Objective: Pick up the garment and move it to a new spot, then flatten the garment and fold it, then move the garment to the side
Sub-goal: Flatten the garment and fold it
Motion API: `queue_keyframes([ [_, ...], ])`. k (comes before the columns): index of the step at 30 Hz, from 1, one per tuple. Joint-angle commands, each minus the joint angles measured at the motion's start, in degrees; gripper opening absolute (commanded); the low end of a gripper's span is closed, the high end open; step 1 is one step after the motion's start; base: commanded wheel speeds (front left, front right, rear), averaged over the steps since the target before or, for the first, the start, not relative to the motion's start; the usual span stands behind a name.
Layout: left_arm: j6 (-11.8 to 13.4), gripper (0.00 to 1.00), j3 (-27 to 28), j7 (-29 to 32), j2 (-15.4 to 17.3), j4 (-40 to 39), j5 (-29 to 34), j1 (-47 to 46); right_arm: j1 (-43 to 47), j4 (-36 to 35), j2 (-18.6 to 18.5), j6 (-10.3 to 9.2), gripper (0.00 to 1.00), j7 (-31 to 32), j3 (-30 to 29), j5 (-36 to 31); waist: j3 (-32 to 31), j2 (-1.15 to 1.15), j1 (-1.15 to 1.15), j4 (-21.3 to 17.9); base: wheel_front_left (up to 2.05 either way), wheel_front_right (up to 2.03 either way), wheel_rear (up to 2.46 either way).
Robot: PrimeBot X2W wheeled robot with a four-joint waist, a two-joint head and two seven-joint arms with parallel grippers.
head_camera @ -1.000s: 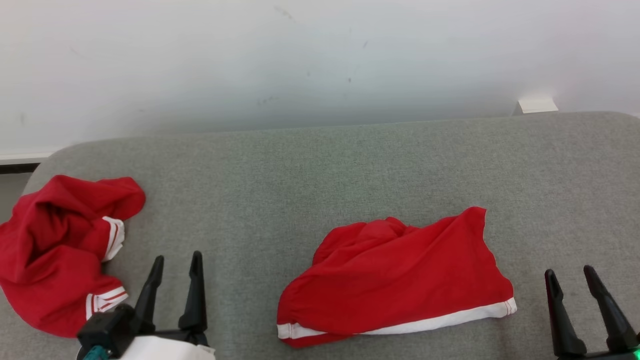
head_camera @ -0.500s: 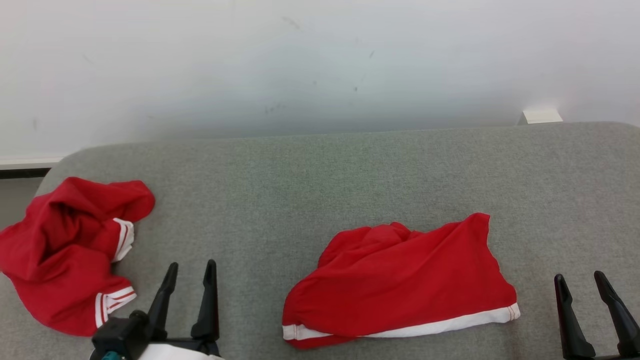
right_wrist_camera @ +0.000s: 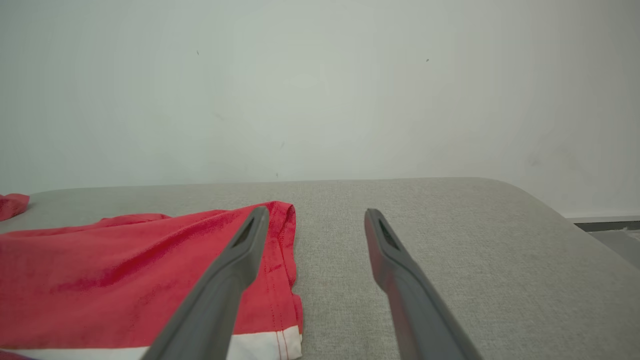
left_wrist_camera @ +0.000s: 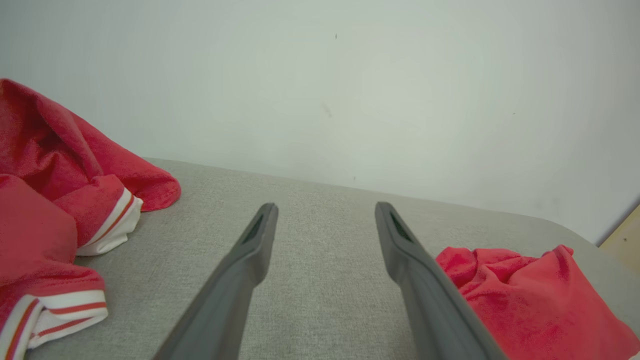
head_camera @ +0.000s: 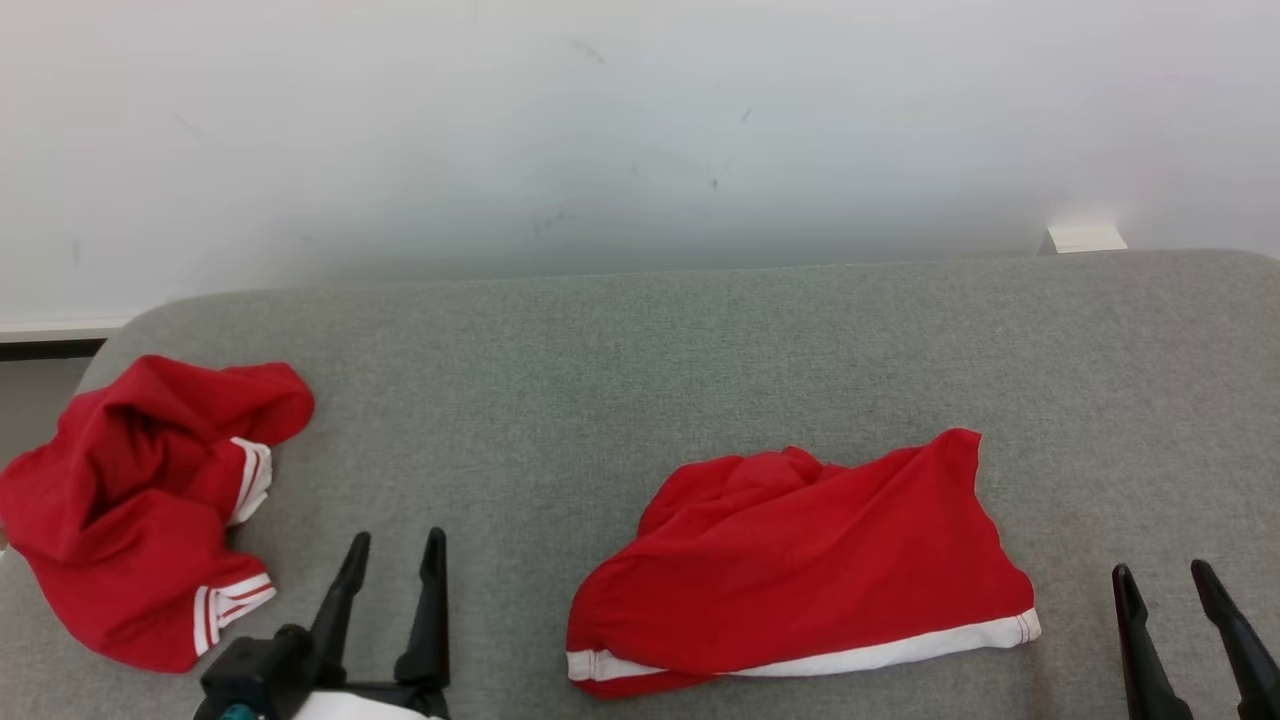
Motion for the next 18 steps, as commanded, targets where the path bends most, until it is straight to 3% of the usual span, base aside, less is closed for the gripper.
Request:
queue_keyframes([
  [1,-0.42,1.00,-0.18,-0.02,0.19,0.16,0.26,-0.07,0.56,0.78,-0.52,-0.12,1.00,0.02,0.12,0.57,0.00,0.00,0.00,-0.10,0.00,0.00,0.00],
  [6,-1.94,1.00,-4.03,-0.02,1.52,3.81,0.58,0.57,-0.48,6.44,-2.02,-0.11,1.00,0.06,3.43,1.97,0.07,0.00,0.00,-0.47,0.00,0.00,0.00],
  [10,-2.48,1.00,-7.51,2.72,2.33,6.70,-3.46,0.16,-2.80,10.61,-3.27,-0.11,1.00,1.37,6.70,4.01,0.34,0.00,0.00,-0.67,0.00,0.00,0.00],
  [18,-2.39,1.00,-15.99,13.37,9.40,5.59,-7.38,-0.71,-8.67,17.67,-4.64,-0.11,1.00,4.28,12.71,7.88,1.81,0.00,0.00,-0.25,0.00,0.00,0.00],
])
